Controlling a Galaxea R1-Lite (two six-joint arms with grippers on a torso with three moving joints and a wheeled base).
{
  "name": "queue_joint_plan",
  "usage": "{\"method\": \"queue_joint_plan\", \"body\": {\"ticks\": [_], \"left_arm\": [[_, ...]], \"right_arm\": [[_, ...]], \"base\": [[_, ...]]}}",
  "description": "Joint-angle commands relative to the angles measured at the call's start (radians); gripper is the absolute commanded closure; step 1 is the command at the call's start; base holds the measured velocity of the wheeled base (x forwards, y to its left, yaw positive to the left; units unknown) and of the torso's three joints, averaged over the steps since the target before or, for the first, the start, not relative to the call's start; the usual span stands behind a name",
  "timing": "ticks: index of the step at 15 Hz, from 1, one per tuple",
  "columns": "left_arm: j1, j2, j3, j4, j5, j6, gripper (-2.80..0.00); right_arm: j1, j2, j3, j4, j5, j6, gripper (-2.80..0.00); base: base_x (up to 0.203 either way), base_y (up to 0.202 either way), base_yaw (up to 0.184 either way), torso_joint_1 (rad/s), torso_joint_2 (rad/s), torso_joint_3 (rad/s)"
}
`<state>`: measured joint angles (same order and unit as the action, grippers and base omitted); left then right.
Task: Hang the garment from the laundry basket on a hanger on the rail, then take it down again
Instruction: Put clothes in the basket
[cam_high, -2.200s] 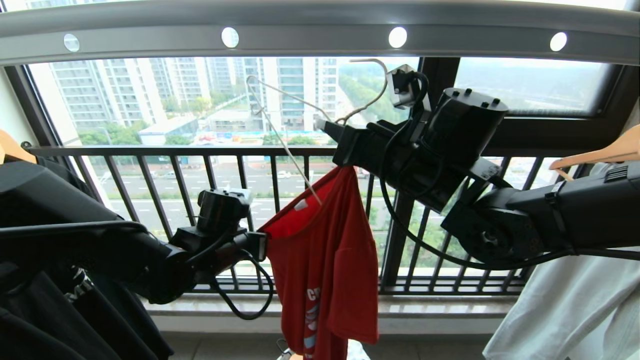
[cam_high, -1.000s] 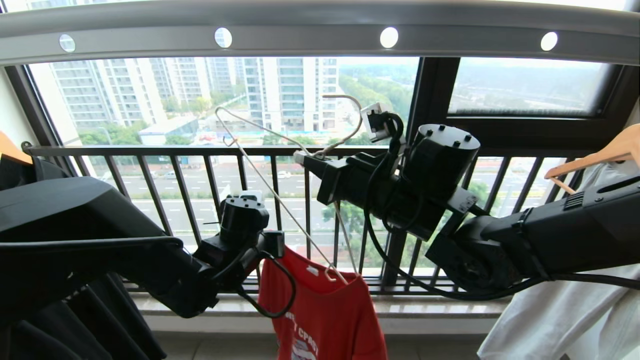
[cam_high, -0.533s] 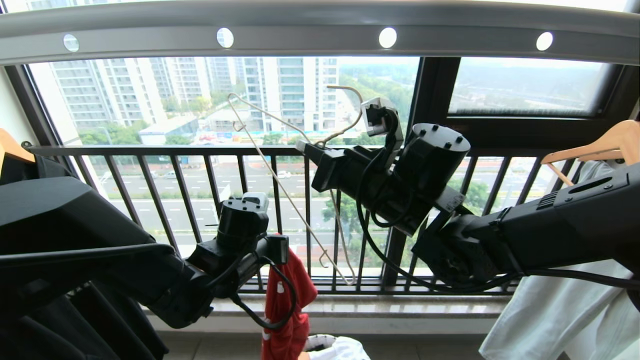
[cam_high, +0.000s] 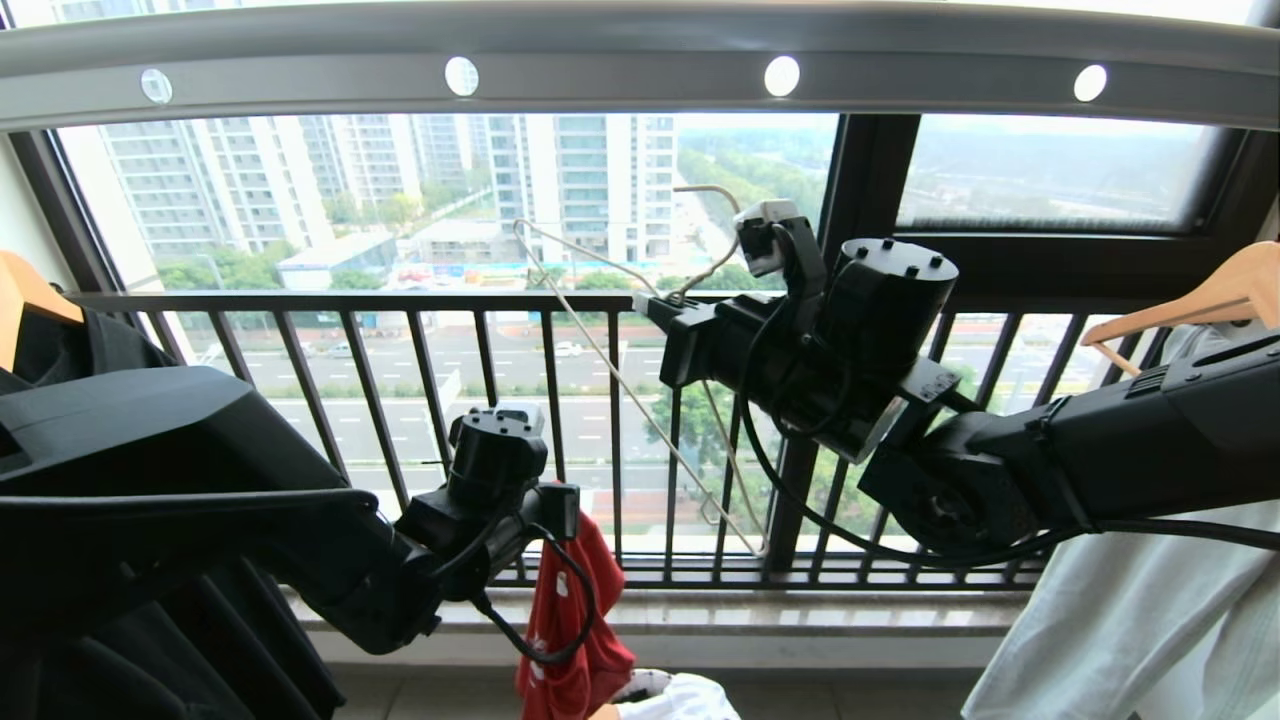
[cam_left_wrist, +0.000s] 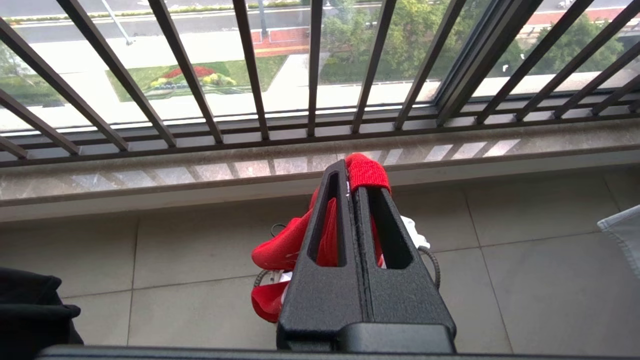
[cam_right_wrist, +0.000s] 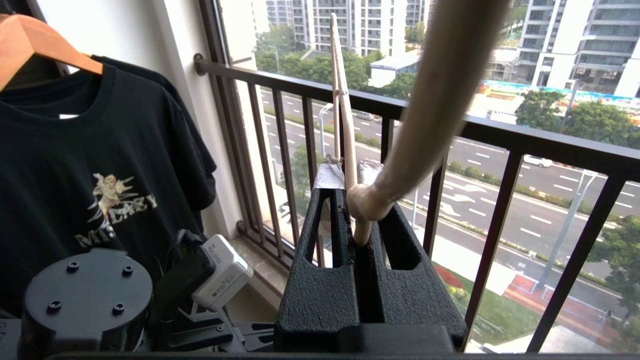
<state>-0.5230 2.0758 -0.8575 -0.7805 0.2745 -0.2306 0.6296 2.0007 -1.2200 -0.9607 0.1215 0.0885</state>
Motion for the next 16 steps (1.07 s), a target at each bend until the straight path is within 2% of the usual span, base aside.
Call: {"method": "queue_joint_plan", "body": {"ticks": [1,3,5,6,13,16], "left_arm": [[0.021,0.088,-0.014,-0.015,0.003,0.008,0.00],[0.047,0.206,-0.016,-0.095,0.005,0.068,0.00],[0.062,0.296,0.000,-0.255,0.007,0.158,0.00],[0.061,0.311,0.011,-0.272,0.008,0.177,0.00],[0.011,0.380,0.014,-0.269,0.018,0.178,0.00],[0.011,0.391,0.013,-0.267,0.027,0.195,0.00]], "right_arm": [[-0.002,-0.053,0.011,0.008,0.000,-0.003,0.00],[-0.003,-0.083,0.024,0.034,0.000,-0.005,0.00],[-0.004,-0.113,0.030,0.086,0.000,-0.006,0.00],[-0.004,-0.114,0.030,0.086,0.000,-0.006,0.00],[-0.001,-0.125,0.037,0.125,0.001,-0.007,0.00],[-0.001,-0.126,0.037,0.125,0.001,-0.009,0.00]], "base": [[0.000,0.000,0.000,0.000,0.00,0.000],[0.000,0.000,0.000,0.000,0.00,0.000],[0.000,0.000,0.000,0.000,0.00,0.000],[0.000,0.000,0.000,0.000,0.00,0.000],[0.000,0.000,0.000,0.000,0.00,0.000],[0.000,0.000,0.000,0.000,0.00,0.000]]}}
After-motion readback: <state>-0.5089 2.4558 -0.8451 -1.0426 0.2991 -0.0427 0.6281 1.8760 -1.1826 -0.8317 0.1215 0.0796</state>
